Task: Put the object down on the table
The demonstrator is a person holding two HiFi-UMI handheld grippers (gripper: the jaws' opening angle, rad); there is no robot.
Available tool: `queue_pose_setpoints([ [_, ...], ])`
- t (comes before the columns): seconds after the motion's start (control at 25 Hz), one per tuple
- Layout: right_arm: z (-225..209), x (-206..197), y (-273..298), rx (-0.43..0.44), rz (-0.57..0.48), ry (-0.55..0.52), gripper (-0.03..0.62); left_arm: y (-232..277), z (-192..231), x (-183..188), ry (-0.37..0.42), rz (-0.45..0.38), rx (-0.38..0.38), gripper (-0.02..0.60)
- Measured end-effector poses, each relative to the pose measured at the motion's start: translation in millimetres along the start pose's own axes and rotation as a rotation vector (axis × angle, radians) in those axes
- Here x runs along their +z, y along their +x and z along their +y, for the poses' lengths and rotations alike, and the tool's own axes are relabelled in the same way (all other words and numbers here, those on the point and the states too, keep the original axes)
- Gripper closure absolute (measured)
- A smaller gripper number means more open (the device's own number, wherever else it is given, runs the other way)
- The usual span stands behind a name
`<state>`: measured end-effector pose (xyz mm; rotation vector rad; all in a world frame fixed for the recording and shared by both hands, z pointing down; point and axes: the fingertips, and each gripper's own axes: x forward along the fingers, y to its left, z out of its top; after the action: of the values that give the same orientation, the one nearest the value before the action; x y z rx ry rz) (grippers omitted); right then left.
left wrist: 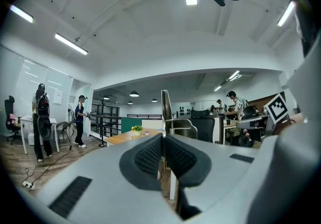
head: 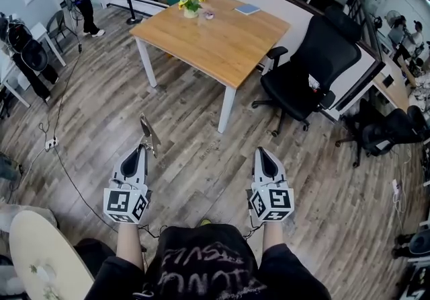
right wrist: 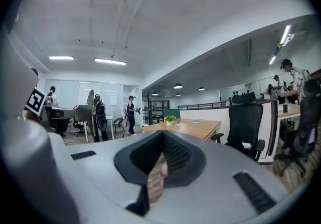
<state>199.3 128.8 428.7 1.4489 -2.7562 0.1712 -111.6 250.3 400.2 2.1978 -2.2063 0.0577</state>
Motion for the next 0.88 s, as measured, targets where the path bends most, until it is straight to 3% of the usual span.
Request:
queue_pose_setpoints([
  [0.28,-17,1,50,0.002,-0.018,0.038,0.589,44,17,2,0.011,-0.003,0.015,0.565],
  [0.48,-16,2,97,-0.004,-0.004,0.006,0.589,81,41,0,0.005,-0.001,0.009,0.565],
  [0.88,-13,15,226,-0.083,0.001,0.003,0.589,201,129,0,-0.021,0.008,-0.038,0.565],
])
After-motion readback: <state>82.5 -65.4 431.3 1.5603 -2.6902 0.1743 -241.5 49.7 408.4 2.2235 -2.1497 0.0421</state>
